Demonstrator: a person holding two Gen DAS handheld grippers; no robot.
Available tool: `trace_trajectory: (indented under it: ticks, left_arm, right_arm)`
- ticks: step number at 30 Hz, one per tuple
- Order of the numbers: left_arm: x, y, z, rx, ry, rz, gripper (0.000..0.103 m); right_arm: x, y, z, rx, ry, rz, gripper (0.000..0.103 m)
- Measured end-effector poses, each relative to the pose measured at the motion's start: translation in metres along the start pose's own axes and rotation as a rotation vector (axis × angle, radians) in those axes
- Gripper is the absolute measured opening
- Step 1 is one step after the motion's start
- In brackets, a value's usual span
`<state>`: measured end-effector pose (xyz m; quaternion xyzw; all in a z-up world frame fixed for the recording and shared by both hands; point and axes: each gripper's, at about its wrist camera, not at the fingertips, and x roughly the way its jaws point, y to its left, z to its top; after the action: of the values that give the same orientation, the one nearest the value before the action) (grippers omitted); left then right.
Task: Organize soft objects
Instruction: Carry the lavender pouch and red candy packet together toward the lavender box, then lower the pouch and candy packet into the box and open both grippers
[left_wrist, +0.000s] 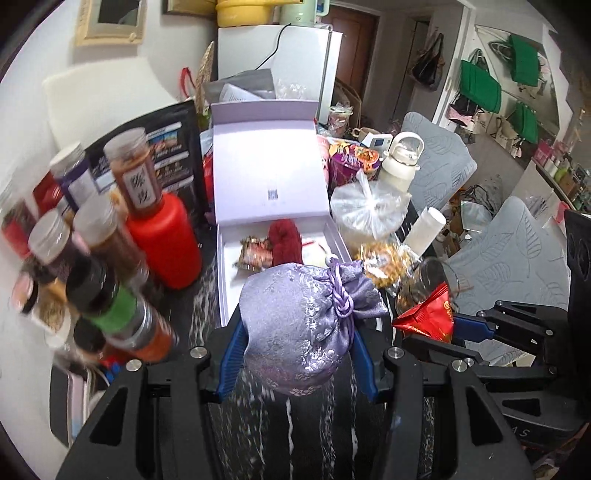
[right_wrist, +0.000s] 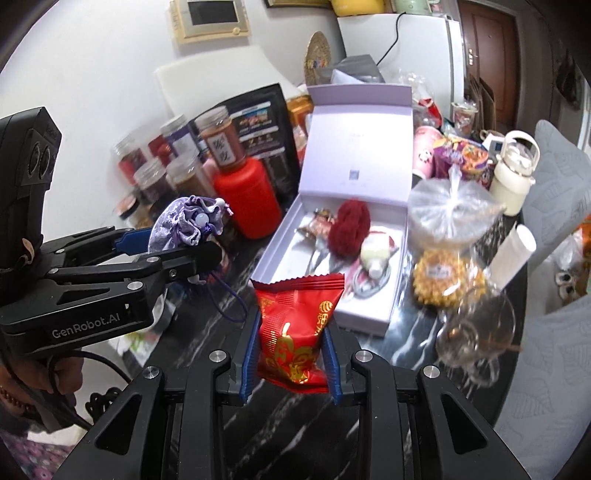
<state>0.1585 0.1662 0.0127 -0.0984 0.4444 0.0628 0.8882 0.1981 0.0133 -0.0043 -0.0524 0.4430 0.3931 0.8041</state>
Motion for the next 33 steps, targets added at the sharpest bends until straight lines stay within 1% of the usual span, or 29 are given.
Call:
trace_trajectory:
  ticks: [3,9,14,19,25,33]
  left_arm:
    - [0.006,0.006,0.018,0.018,-0.007,-0.013,0.051]
    - [0.020,0.017,0.045,0.039,-0.022,-0.026,0.051]
    - [0.036,0.030,0.066,0.019,-0.031,-0.042,0.051]
    - [0.053,0.039,0.085,0.014,-0.031,-0.043,0.051]
    - [0.078,0.047,0.101,0.008,-0.023,-0.057,0.051]
    - [0.111,0.056,0.115,0.001,0.003,-0.070,0.051]
  right_arm:
    - [0.005,-0.002,0.014,0.006,-0.012,-0.007,0.030]
    - [0.019,-0.008,0.040,0.017,-0.025,-0.025,0.030]
    - [0.031,-0.017,0.056,0.030,-0.033,-0.041,0.030]
    - [0.048,-0.027,0.072,0.042,-0.027,-0.052,0.030]
    - [0.067,-0.038,0.086,0.052,-0.018,-0.071,0.030]
    - [0.097,-0.057,0.103,0.082,-0.003,-0.088,0.030]
